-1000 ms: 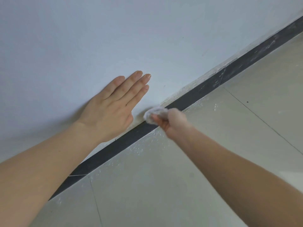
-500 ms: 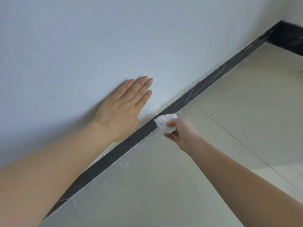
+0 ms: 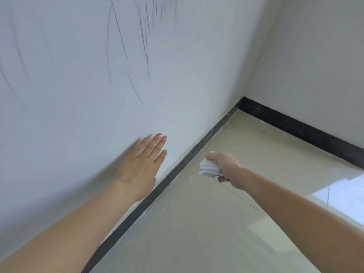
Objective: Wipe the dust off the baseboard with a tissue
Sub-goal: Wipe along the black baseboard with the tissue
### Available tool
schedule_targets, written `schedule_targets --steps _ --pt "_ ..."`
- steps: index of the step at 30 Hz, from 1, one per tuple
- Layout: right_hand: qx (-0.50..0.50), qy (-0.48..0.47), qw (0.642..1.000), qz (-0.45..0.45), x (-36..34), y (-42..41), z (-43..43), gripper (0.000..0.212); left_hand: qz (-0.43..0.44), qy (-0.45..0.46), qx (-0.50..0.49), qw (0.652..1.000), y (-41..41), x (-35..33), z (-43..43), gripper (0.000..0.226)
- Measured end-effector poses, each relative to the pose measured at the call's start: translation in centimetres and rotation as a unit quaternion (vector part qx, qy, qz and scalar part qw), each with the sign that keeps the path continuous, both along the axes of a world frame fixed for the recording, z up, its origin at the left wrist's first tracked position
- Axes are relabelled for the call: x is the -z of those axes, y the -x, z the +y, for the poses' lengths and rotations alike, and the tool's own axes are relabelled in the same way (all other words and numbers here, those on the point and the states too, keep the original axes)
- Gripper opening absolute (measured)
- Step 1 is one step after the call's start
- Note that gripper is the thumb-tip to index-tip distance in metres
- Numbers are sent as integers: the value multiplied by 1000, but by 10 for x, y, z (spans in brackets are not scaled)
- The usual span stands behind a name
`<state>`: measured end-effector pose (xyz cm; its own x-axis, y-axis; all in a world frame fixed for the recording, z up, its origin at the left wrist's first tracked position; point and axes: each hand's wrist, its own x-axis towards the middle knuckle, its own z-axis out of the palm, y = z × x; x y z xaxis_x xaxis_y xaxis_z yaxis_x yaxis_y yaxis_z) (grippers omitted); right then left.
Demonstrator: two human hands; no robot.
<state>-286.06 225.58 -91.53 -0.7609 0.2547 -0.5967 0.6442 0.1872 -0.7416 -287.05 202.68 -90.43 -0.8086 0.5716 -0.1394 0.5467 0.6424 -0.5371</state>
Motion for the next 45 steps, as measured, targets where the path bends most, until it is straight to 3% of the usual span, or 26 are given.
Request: schedule_targets --steps 6,10,17,19,22,25,27,29,35,40,45 --pt "-89 -95 989 74 0 25 34 28 31 -15 8 999 22 5 28 63" --pt "-172 -103 977 68 36 51 69 26 71 6 27 997 52 42 67 63" --pt "-362 -169 915 52 126 114 112 9 233 -67 -2 970 106 100 104 69" --pt "-402 -163 900 32 150 124 115 7 254 -43 -24 966 111 110 110 71" --pt "-493 -166 853 36 174 132 106 19 265 -25 -74 961 112 117 121 80" --pt "-516 -141 841 80 205 135 81 8 254 -6 -98 962 107 117 128 83" --pt "-505 -105 854 66 220 128 63 18 240 15 -110 964 105 112 132 83" --pt "-456 -15 889 36 229 116 50 25 232 10 -114 966 103 108 136 82" --pt "-241 112 964 15 230 112 25 14 214 -50 -89 971 106 106 129 80" --pt "-116 95 989 -16 238 144 23 13 257 -83 -86 959 114 122 126 78" --pt "-17 58 998 18 232 191 77 18 275 -115 -96 950 117 127 130 76"
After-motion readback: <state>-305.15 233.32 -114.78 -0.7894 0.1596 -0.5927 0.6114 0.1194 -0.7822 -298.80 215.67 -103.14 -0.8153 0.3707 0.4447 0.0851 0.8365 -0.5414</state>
